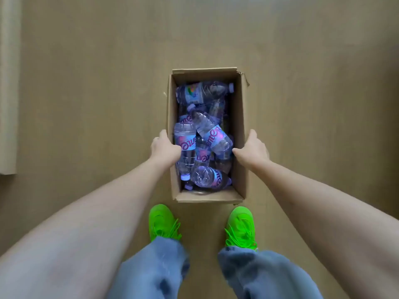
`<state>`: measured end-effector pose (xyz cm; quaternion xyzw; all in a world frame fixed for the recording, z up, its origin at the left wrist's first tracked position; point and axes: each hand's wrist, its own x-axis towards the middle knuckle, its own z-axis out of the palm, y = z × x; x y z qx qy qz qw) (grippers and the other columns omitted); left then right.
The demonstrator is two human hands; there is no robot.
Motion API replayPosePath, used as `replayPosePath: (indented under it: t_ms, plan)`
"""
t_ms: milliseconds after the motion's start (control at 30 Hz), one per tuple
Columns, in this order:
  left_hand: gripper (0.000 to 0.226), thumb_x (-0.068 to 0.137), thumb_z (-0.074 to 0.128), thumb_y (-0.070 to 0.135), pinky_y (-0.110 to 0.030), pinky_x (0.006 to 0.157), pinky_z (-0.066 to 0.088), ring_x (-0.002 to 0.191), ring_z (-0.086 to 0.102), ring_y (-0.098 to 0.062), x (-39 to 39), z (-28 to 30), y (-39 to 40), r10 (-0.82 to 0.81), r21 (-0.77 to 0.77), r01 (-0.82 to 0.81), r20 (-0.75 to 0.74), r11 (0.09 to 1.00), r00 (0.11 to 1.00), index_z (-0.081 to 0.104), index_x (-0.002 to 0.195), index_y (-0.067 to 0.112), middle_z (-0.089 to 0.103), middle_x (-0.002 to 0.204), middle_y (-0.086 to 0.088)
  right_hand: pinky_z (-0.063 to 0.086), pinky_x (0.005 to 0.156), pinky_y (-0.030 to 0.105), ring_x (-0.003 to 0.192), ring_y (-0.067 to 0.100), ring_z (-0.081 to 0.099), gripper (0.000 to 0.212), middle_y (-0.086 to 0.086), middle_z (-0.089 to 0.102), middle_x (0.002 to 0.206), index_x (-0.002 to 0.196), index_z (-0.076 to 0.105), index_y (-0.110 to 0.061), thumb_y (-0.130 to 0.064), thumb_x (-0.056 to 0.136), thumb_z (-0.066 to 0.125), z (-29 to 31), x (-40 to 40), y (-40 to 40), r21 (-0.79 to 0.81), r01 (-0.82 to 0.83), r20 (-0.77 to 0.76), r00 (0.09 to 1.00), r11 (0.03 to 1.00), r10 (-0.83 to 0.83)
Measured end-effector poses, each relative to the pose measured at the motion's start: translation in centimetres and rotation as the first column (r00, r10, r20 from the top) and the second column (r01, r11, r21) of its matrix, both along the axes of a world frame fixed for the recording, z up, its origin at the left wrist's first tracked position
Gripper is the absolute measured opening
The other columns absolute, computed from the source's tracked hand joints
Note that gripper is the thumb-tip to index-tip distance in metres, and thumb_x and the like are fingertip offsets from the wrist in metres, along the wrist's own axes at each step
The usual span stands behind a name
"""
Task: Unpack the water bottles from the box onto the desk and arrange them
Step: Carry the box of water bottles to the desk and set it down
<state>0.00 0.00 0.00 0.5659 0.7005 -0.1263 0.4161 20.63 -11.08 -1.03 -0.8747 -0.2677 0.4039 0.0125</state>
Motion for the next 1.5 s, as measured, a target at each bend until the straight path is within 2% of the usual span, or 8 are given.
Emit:
replayPosePath:
  t_ms: [233,500,767,900,967,1133,1333,1500]
  plan:
    - [0.025,0.076,0.054,0.011,-0.034,0.069,0.042,0.082,0.053,-0.033,0.1,-7.0,0.5,0.125,0.099,-0.118,-0.071,0.988,0.99,0.045,0.099,0.01,0.057,0.1,-0.014,0.044,0.076,0.036,0.105,0.041,0.06,0.018,0.019,0.064,0.112,0.101,0.052,-0.011,-0.024,0.089,0.057,-6.8,0.3,1.2,0.048,0.181,0.139,0.973,0.982,-0.187]
    - [0.016,0.07,0.058,0.008,-0.031,0.061,0.039,0.07,0.048,-0.031,-0.3,-7.9,1.2,0.031,0.238,0.005,-0.145,0.971,0.989,0.043,0.071,0.013,0.052,0.079,-0.008,0.04,0.07,0.033,0.097,0.041,0.062,0.016,0.019,0.067,0.102,0.095,0.063,-0.009,-0.023,0.087,0.06,-8.0,0.0,1.7,0.072,0.139,0.284,0.946,0.988,-0.154]
    - [0.023,0.066,0.052,-0.001,-0.025,0.043,0.028,0.047,0.031,-0.018,-0.9,-5.0,1.5,-0.003,0.254,0.029,-0.103,0.967,0.995,0.036,0.055,0.01,0.04,0.058,-0.003,0.038,0.057,0.028,0.071,0.033,0.051,0.011,0.011,0.056,0.073,0.069,0.052,-0.007,-0.006,0.077,0.06,-5.2,0.9,1.5,0.103,0.177,0.184,0.964,0.979,-0.193]
    - [0.026,0.063,0.05,-0.001,-0.031,0.045,0.034,0.056,0.049,-0.033,-1.1,-0.2,2.1,-0.002,0.269,0.02,-0.068,0.963,0.998,0.033,0.049,0.011,0.05,0.057,-0.016,0.029,0.042,0.025,0.06,0.03,0.047,0.024,0.007,0.046,0.058,0.057,0.041,-0.008,-0.001,0.072,0.059,-0.8,1.0,1.7,0.135,0.21,0.163,0.959,0.968,-0.231]
    - [0.024,0.063,0.051,-0.001,-0.031,0.045,0.035,0.07,0.054,-0.033,-1.3,3.0,2.3,-0.02,0.256,0.035,-0.062,0.966,0.998,0.036,0.047,0.009,0.053,0.059,-0.017,0.029,0.044,0.024,0.061,0.031,0.047,0.025,0.007,0.046,0.058,0.056,0.041,-0.008,-0.002,0.073,0.059,2.4,0.9,1.6,0.125,0.206,0.165,0.96,0.971,-0.225]
    - [0.011,0.066,0.055,0.003,-0.028,0.053,0.037,0.061,0.052,-0.039,-2.1,13.1,3.0,-0.045,0.225,0.052,-0.04,0.973,0.998,0.054,0.054,0.004,0.058,0.063,-0.017,0.037,0.052,0.026,0.065,0.032,0.054,0.015,0.01,0.053,0.063,0.061,0.052,-0.004,-0.004,0.074,0.06,12.3,0.1,1.8,0.119,0.217,0.153,0.96,0.969,-0.234]
    - [0.007,0.066,0.057,0.005,-0.029,0.054,0.041,0.065,0.058,-0.039,-2.6,29.4,6.4,-0.035,0.278,0.036,-0.009,0.96,0.999,0.061,0.063,0.0,0.063,0.069,-0.017,0.034,0.044,0.023,0.064,0.03,0.057,0.013,0.01,0.056,0.071,0.065,0.05,-0.005,-0.004,0.074,0.06,28.6,0.2,5.8,0.186,0.215,0.139,0.96,0.959,-0.243]
    - [0.01,0.066,0.06,0.007,-0.03,0.056,0.046,0.071,0.063,-0.037,-3.2,45.5,11.2,-0.04,0.358,0.013,0.068,0.934,0.997,0.066,0.07,0.0,0.068,0.08,-0.019,0.055,0.066,0.035,0.086,0.037,0.067,0.004,0.016,0.067,0.09,0.077,0.059,-0.004,-0.005,0.075,0.062,45.6,0.5,11.3,0.295,0.16,0.18,0.959,0.942,-0.219]
